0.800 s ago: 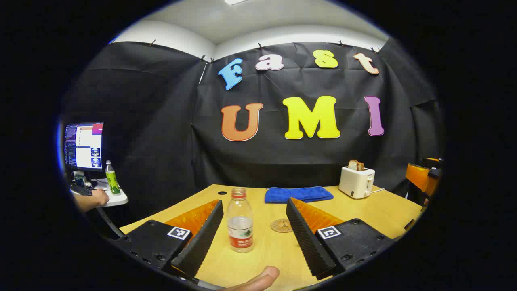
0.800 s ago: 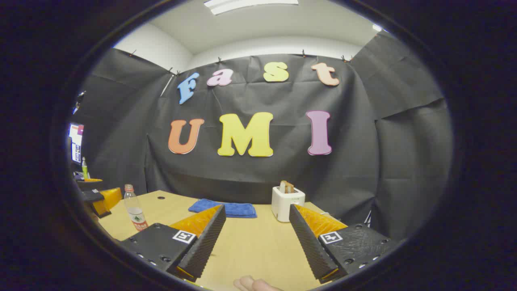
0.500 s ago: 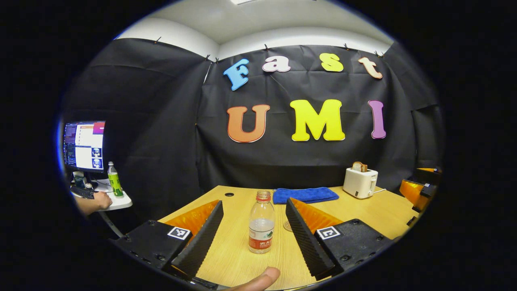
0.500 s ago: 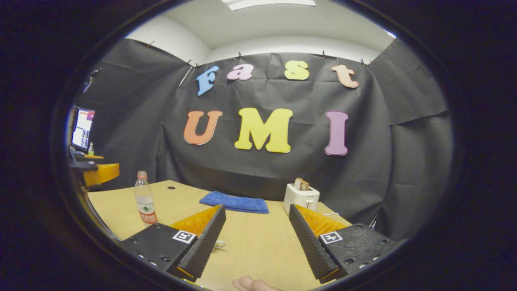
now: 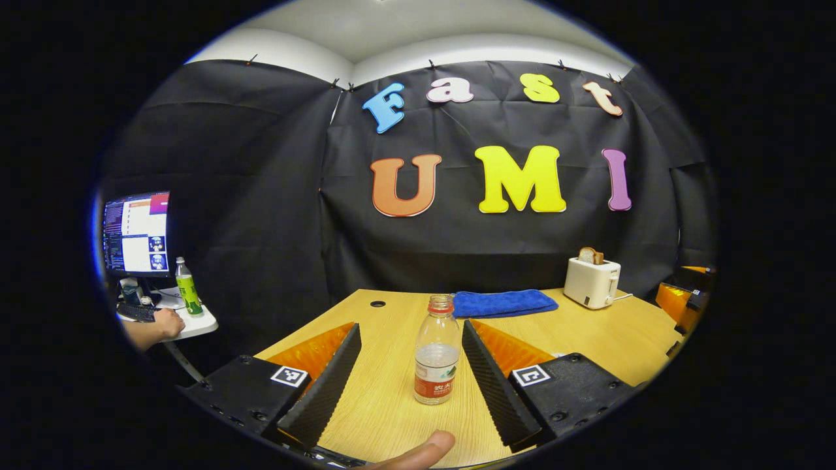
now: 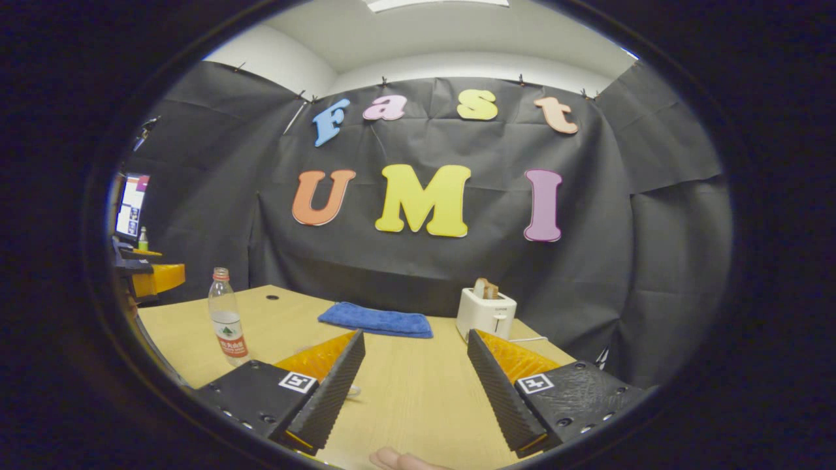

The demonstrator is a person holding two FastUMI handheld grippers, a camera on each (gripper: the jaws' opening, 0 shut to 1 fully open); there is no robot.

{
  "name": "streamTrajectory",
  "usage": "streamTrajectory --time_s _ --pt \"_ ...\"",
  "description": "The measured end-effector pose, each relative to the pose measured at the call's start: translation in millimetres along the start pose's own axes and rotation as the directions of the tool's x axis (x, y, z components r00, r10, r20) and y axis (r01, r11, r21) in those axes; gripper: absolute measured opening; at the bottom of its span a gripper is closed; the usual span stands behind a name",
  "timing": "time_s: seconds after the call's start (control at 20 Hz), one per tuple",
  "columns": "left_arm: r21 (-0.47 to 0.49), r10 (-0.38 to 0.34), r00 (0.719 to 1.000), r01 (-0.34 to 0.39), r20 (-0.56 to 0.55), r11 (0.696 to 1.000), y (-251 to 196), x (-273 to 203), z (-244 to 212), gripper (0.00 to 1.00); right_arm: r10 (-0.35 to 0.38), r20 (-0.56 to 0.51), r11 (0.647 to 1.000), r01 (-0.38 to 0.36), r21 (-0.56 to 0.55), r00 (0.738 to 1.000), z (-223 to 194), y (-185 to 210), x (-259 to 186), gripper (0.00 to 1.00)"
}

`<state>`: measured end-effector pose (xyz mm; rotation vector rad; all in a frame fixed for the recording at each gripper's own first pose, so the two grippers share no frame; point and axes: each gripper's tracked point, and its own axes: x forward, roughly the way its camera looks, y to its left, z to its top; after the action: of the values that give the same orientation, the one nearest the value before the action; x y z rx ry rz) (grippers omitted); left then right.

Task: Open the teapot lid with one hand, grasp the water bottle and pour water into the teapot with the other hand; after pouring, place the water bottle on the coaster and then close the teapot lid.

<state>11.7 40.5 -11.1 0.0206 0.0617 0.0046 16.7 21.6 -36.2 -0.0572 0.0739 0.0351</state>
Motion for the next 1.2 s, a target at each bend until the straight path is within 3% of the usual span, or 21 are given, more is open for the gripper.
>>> streamTrajectory --time_s 0.45,0.7,1.0,1.2 --pt "-0.027 -0.028 0.998 0.026 -0.056 0.999 -5 16 -22 0.97 0.045 0.007 0.999 -0.045 0.028 0.999 -32 41 36 0.95" --pt "-0.026 -0.011 0.996 0.009 -0.092 1.0 2 22 -33 0.98 0.135 -0.061 0.99 -0.133 0.046 0.989 -64 80 74 0.98" --pt "-0.023 0.0 0.996 -0.002 -0.094 1.0 8 24 -35 0.98 0.154 -0.133 0.986 -0.143 0.088 0.979 -93 112 111 0.96" --pt "-0.005 0.025 0.994 -0.026 -0.103 1.0 16 24 -36 0.98 0.153 -0.174 0.986 -0.138 0.096 0.973 -114 123 120 0.79"
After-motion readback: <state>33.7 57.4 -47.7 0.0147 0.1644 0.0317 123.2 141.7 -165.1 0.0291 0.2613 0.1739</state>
